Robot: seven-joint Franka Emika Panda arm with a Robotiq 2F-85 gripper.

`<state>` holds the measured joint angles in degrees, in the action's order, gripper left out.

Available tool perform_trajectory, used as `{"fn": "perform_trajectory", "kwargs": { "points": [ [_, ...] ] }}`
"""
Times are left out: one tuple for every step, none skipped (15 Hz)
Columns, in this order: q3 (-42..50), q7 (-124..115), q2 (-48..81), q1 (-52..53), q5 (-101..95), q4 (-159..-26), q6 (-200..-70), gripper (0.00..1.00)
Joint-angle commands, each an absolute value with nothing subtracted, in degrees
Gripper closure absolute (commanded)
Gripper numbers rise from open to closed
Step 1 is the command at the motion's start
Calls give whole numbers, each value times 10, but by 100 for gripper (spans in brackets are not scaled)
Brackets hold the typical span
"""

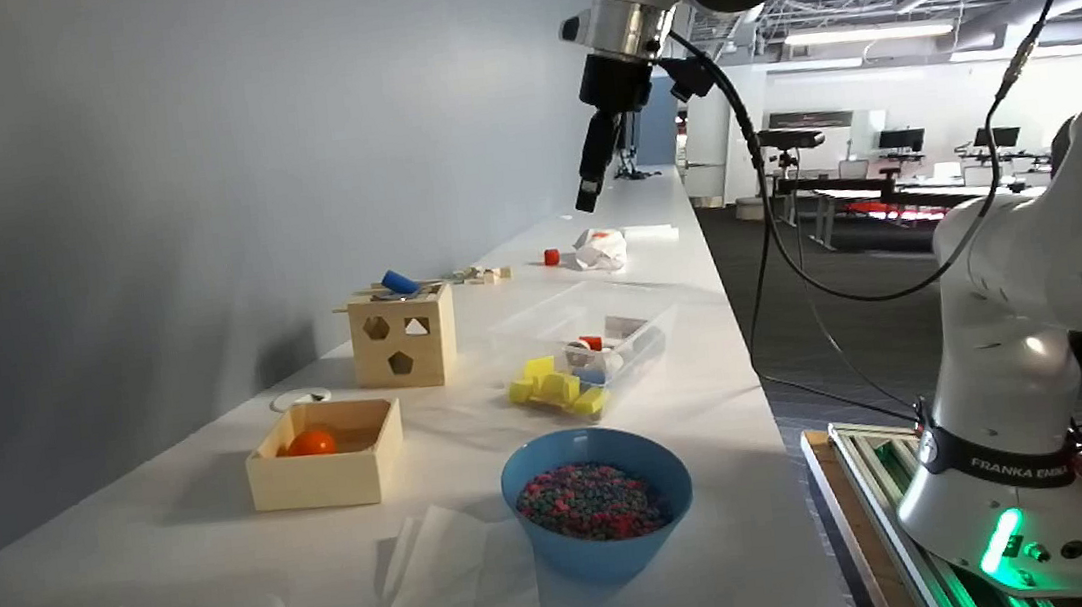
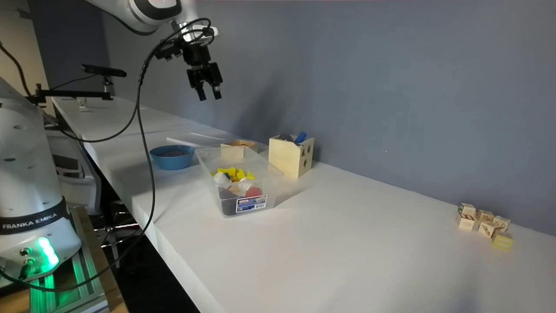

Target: Pick up the white caps from the bowl and place them in the box

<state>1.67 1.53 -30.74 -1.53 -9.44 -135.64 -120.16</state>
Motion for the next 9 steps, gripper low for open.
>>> {"fn": "perform_trajectory", "kwargs": {
  "points": [
    [14,17,-307,-18,-92,-1355,-1201,0],
    [14,17,-307,-18,-92,-1355,-1201,0],
    [14,17,-307,-18,-92,-1355,-1201,0],
    [14,17,-307,-18,-92,-1355,-1201,0],
    [14,17,-307,-18,-92,-1355,-1201,0],
    [14,17,-307,-18,-92,-1355,-1201,0],
    [14,17,-307,-18,-92,-1355,-1201,0],
    [14,17,-307,-18,-92,-1355,-1201,0],
    [13,0,-303,-23,-89,-1355,-1205,0]
  ]
}}
